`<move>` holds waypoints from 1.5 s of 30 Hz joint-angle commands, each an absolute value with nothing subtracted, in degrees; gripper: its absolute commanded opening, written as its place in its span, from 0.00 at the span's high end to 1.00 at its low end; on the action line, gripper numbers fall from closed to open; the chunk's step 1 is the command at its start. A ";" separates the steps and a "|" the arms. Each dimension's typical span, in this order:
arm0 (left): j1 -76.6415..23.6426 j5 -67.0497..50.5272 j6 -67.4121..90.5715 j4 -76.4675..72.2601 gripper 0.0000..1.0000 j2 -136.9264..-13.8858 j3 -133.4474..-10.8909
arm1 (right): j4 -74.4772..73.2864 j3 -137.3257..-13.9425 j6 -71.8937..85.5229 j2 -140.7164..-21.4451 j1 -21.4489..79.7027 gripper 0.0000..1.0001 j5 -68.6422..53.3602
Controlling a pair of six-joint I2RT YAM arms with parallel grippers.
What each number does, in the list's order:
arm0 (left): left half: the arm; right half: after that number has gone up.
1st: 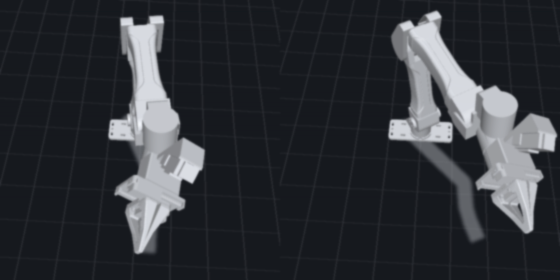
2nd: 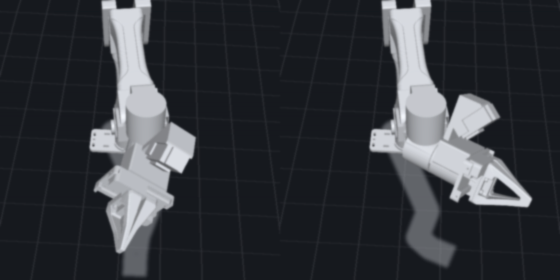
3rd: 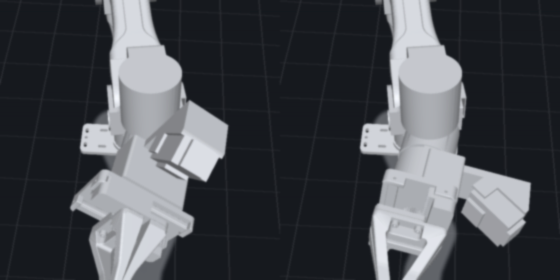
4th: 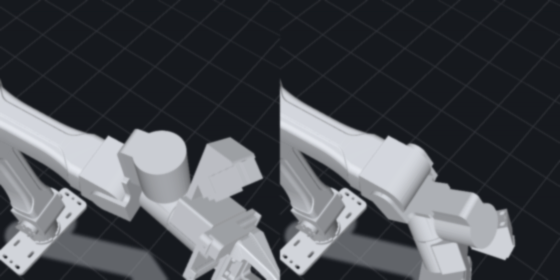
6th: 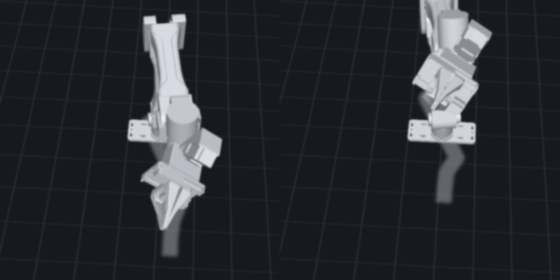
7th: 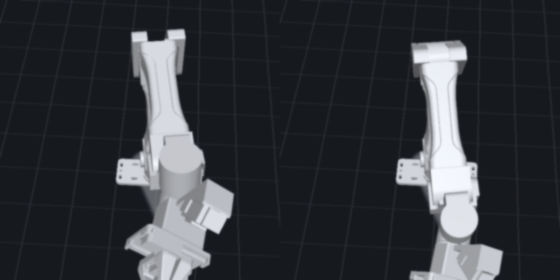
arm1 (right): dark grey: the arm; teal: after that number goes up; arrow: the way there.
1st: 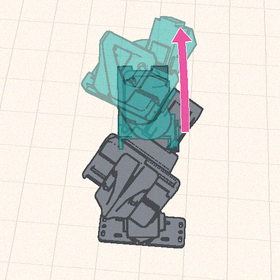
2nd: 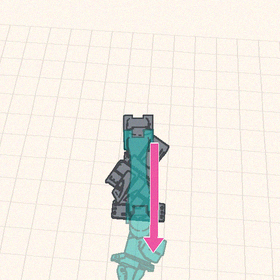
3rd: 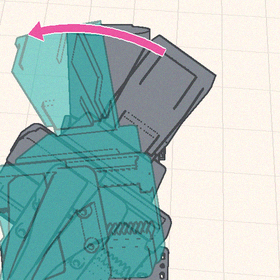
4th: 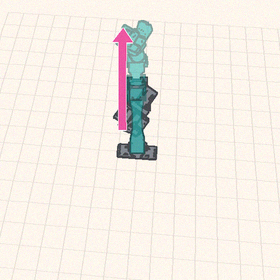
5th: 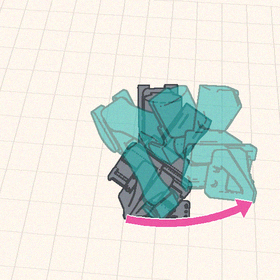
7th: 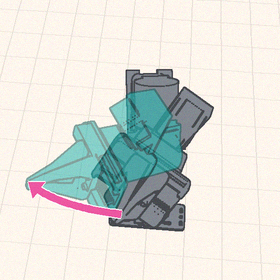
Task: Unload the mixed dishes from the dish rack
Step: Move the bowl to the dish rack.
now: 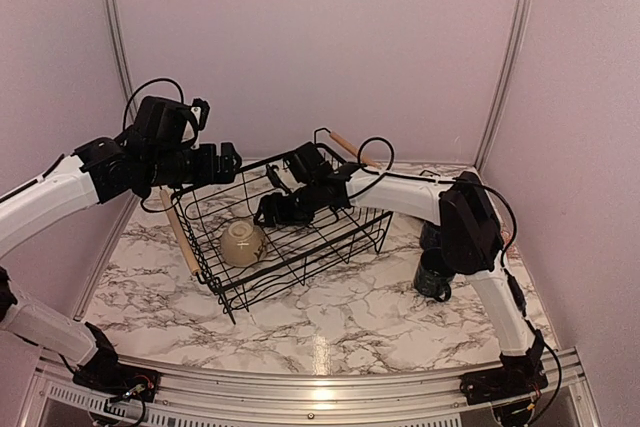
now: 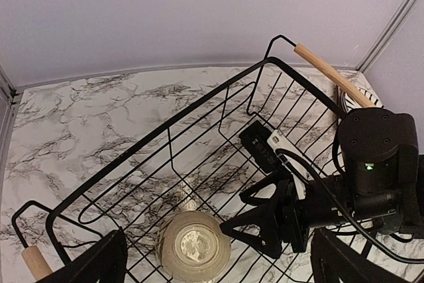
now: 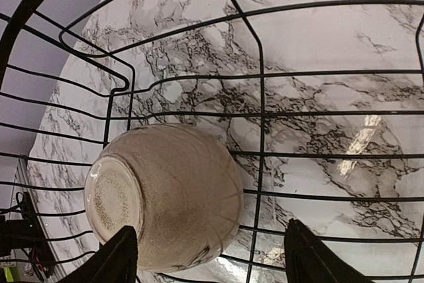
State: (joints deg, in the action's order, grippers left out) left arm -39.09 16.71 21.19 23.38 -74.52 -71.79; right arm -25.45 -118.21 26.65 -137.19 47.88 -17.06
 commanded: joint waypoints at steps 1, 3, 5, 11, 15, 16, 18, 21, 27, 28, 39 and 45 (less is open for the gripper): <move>-38.51 11.36 23.75 30.18 0.01 -80.52 -78.42 | -23.52 -117.17 24.74 -131.80 46.78 0.26 -15.72; -38.35 9.93 24.51 31.98 0.01 -83.29 -80.93 | -23.53 -116.66 23.78 -130.91 46.61 0.24 -15.62; -38.04 8.48 25.75 33.66 0.01 -85.88 -83.08 | -24.14 -115.82 22.80 -129.41 46.46 0.23 -15.20; -35.37 7.15 27.22 39.31 0.06 -91.31 -86.70 | -17.44 -104.51 24.73 -120.97 44.54 0.20 -17.26; -33.68 3.65 24.38 43.01 0.18 -93.32 -87.16 | -15.79 -102.71 27.49 -120.17 43.34 0.21 -22.04; -33.66 3.76 22.97 44.19 0.20 -94.05 -87.46 | -15.88 -103.22 28.05 -120.68 43.37 0.21 -22.78; -33.58 5.63 20.51 47.53 0.25 -96.33 -88.37 | -16.05 -104.65 29.33 -122.21 43.45 0.24 -24.49; -33.51 8.17 17.60 51.18 0.32 -100.41 -89.27 | -17.94 -107.32 30.12 -124.63 43.87 0.25 -24.66; -32.63 5.68 16.53 49.98 0.24 -103.98 -88.67 | -21.39 -111.25 28.86 -127.69 46.00 0.24 -21.62; -32.42 4.98 16.40 49.22 0.25 -104.22 -88.20 | -22.69 -112.20 28.61 -128.47 46.45 0.24 -20.23; -31.99 -0.98 17.12 44.68 0.28 -106.95 -84.34 | -23.06 -111.53 29.33 -128.59 47.20 0.26 -17.67; -32.04 -6.92 18.47 40.53 0.34 -106.59 -81.42 | -22.97 -111.88 29.90 -129.15 47.07 0.26 -17.51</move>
State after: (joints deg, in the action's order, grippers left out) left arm -32.23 -1.98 17.76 43.27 -106.17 -83.37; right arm -22.72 -111.00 28.99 -129.69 47.20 -18.68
